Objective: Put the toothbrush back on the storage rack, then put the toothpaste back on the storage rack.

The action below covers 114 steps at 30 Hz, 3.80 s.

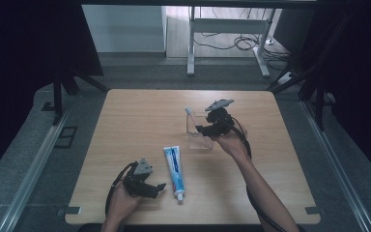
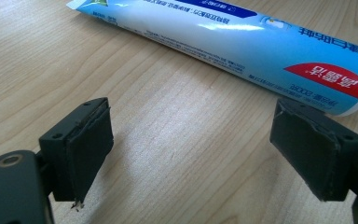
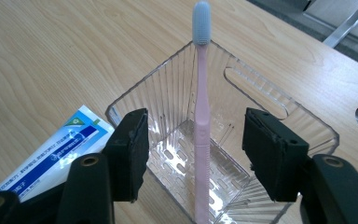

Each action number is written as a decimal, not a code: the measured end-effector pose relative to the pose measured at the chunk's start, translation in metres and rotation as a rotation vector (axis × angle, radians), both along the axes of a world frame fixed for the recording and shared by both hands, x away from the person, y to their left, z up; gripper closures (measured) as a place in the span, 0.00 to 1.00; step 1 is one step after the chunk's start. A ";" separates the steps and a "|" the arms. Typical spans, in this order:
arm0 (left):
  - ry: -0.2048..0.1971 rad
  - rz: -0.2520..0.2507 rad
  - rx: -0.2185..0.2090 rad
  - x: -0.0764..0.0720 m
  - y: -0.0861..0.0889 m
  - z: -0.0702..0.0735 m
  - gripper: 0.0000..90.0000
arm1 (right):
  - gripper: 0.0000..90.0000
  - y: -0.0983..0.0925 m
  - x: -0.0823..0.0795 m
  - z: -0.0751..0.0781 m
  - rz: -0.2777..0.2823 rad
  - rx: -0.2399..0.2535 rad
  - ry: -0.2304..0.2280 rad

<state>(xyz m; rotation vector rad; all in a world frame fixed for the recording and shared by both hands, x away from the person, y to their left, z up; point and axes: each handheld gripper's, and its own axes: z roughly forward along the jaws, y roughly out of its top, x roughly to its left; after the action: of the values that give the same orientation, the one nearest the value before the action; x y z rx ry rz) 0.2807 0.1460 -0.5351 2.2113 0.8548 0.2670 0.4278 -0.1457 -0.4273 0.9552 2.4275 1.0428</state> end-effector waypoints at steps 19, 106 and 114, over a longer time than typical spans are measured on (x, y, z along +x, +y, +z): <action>0.029 0.006 -0.057 0.001 0.003 -0.002 0.14 | 0.32 -0.016 -0.022 0.007 0.031 0.018 -0.021; 0.050 0.066 -0.015 -0.003 -0.004 0.004 0.14 | 0.00 -0.117 -0.154 -0.090 -0.046 0.041 -0.022; 0.057 0.079 -0.010 -0.004 -0.004 0.008 0.18 | 0.00 -0.122 -0.153 -0.093 -0.069 0.030 -0.030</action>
<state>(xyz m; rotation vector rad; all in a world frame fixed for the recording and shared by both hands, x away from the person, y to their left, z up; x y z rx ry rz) 0.2771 0.1417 -0.5271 2.1877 0.9744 0.2377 0.2745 -0.2680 -0.5208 1.0177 2.3439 1.0648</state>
